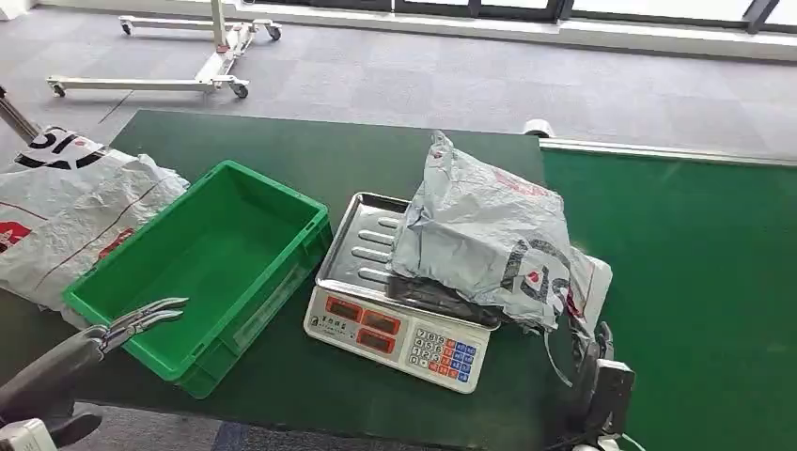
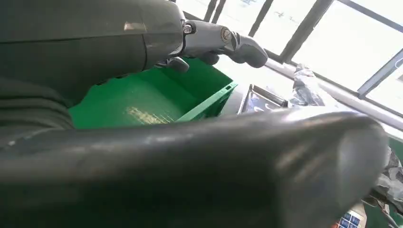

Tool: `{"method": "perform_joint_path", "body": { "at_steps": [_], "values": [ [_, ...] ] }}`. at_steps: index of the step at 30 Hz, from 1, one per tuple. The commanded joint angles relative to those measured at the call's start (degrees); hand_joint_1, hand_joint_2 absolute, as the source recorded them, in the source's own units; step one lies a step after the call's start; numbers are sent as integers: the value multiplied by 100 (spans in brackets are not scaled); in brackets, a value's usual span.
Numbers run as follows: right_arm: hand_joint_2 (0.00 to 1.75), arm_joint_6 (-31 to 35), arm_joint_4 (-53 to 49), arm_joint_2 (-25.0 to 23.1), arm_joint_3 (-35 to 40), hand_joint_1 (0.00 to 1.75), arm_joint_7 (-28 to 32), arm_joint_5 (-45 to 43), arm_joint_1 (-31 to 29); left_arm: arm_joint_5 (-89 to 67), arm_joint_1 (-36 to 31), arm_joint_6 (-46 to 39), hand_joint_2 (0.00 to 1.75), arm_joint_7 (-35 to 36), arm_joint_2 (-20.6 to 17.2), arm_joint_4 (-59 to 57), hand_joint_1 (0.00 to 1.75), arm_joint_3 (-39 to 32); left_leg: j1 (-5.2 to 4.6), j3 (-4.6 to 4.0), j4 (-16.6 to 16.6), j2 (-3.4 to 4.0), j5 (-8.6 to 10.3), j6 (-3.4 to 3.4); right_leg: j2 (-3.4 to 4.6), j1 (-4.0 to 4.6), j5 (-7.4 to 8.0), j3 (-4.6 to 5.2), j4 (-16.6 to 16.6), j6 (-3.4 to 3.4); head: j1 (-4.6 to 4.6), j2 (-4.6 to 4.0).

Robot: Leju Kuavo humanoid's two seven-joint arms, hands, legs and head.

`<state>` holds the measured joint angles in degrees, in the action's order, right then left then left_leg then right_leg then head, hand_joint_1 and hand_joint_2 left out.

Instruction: Moved the parcel from conveyor to table for the left to box.

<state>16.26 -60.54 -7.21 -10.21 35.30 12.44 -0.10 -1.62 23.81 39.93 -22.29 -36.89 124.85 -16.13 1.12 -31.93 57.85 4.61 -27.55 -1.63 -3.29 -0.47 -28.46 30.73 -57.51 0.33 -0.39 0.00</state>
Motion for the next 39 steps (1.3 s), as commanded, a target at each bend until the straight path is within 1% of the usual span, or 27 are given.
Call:
{"method": "perform_joint_path", "body": {
  "at_steps": [1,3,4,6,10,11,12,14,15,16,17,18,19,20,24,25,26,28,30,31,32,33,34,35,36,39],
  "values": [
    [0,-4,431,-73,-116,0,-43,-28,-134,-25,-115,20,0,9,289,-198,0,-85,-5,-26,-11,-31,18,10,24,-3,16,28,7,-3,0,0],
    [0,-4,431,-73,-116,0,-43,-28,-134,-25,-115,20,0,9,289,-198,0,-85,-3,-7,-5,-16,7,6,18,-3,6,9,2,-1,0,0],
    [0,-4,431,-73,-116,0,-43,-28,-134,-25,-115,20,0,9,289,-198,0,-85,-3,-25,-12,-33,19,11,24,-1,17,25,10,-2,0,0],
    [0,-4,431,-73,-116,0,-43,-28,-134,-25,-115,20,0,9,289,-198,0,-85,0,-5,-3,-15,5,5,16,0,5,6,3,-1,0,0],
    [0,-4,431,-73,-116,0,-43,-28,-134,-25,-115,20,0,9,289,-198,0,-85,-7,-33,-16,-40,24,12,28,-4,20,36,11,-3,0,0],
    [0,-4,431,-73,-116,0,-43,-28,-134,-25,-115,20,0,9,289,-198,0,-85,-3,-23,-11,-31,16,10,24,-2,15,25,9,-2,0,0],
    [0,-4,431,-73,-116,0,-43,-28,-134,-25,-115,20,0,9,289,-198,0,-85,-7,-30,-16,-39,22,12,27,-4,19,33,11,-3,0,0],
    [0,-4,431,-73,-116,0,-43,-28,-134,-25,-115,20,0,9,289,-198,0,-85,-2,-8,-6,-19,7,6,18,-2,7,10,4,-2,0,0],
    [0,-4,431,-73,-116,0,-43,-28,-134,-25,-115,20,0,9,289,-198,0,-85,-3,-21,-11,-31,16,10,23,-1,15,22,10,-2,0,0],
    [0,-4,431,-73,-116,0,-43,-28,-134,-25,-115,20,0,9,289,-198,0,-85,-4,-15,-8,-22,11,8,20,-3,9,18,4,-2,0,0],
    [0,-4,431,-73,-116,0,-43,-28,-134,-25,-115,20,0,9,289,-198,0,-85,-4,-26,-14,-36,19,11,24,-2,17,27,11,-3,0,0],
    [0,-4,431,-73,-116,0,-43,-28,-134,-25,-115,20,0,9,289,-198,0,-85,-5,-18,-9,-27,13,9,22,-4,11,21,5,-2,0,0],
    [0,-4,431,-73,-116,0,-43,-28,-134,-25,-115,20,0,9,289,-198,0,-85,-6,-29,-14,-37,20,11,26,-4,18,31,10,-3,0,0],
    [0,-4,431,-73,-116,0,-43,-28,-134,-25,-115,20,0,9,289,-198,0,-85,-5,-14,-9,-24,11,8,22,-4,10,17,5,-2,0,0],
    [0,-4,431,-73,-116,0,-43,-28,-134,-25,-115,20,0,9,289,-198,0,-85,-5,-30,-15,-39,22,12,26,-3,19,32,11,-3,0,0],
    [0,-4,431,-73,-116,0,-43,-28,-134,-25,-115,20,0,9,289,-198,0,-85,-9,-48,-28,-63,37,17,33,-5,30,49,21,-5,0,0],
    [0,-4,431,-73,-116,0,-43,-28,-134,-25,-115,20,0,9,289,-198,0,-85,-9,-47,-30,-64,38,17,34,-5,31,48,23,-5,0,0],
    [0,-4,431,-73,-116,0,-43,-28,-134,-25,-115,20,0,9,289,-198,0,-85,-3,-20,-11,-31,15,9,24,-2,14,22,8,-3,0,0],
    [0,-4,431,-73,-116,0,-43,-28,-134,-25,-115,20,0,9,289,-198,0,-85,-3,-27,-13,-37,19,11,26,-1,17,28,11,-3,-2,0],
    [0,-4,431,-73,-116,0,-43,-28,-134,-25,-115,20,0,9,289,-198,0,-85,-1,-7,-3,-15,5,5,16,-1,5,10,2,-2,0,0],
    [0,-4,431,-73,-116,0,-43,-28,-134,-25,-115,20,0,9,289,-198,0,-85,-3,-24,-10,-32,16,9,23,-1,14,25,8,-3,-2,0],
    [0,-4,431,-73,-116,0,-43,-28,-134,-25,-115,20,0,9,289,-198,0,-85,-3,-10,-6,-18,7,6,19,-2,7,13,3,-2,0,0],
    [0,-4,431,-73,-116,0,-43,-28,-134,-25,-115,20,0,9,289,-198,0,-85,-2,-27,-11,-32,17,10,25,0,16,27,9,-3,0,0],
    [0,-4,431,-73,-116,0,-43,-28,-134,-25,-115,20,0,9,289,-198,0,-85,-3,-14,-8,-22,10,7,21,-3,9,16,5,-2,0,0],
    [0,-4,431,-73,-116,0,-43,-28,-134,-25,-115,20,0,9,289,-198,0,-85,-3,-26,-11,-34,17,10,24,-2,15,27,9,-3,0,0],
    [0,-4,431,-73,-116,0,-43,-28,-134,-25,-115,20,0,9,289,-198,0,-85,-2,-2,-4,-12,2,4,16,-2,3,5,2,-2,0,0]
  ]
}}
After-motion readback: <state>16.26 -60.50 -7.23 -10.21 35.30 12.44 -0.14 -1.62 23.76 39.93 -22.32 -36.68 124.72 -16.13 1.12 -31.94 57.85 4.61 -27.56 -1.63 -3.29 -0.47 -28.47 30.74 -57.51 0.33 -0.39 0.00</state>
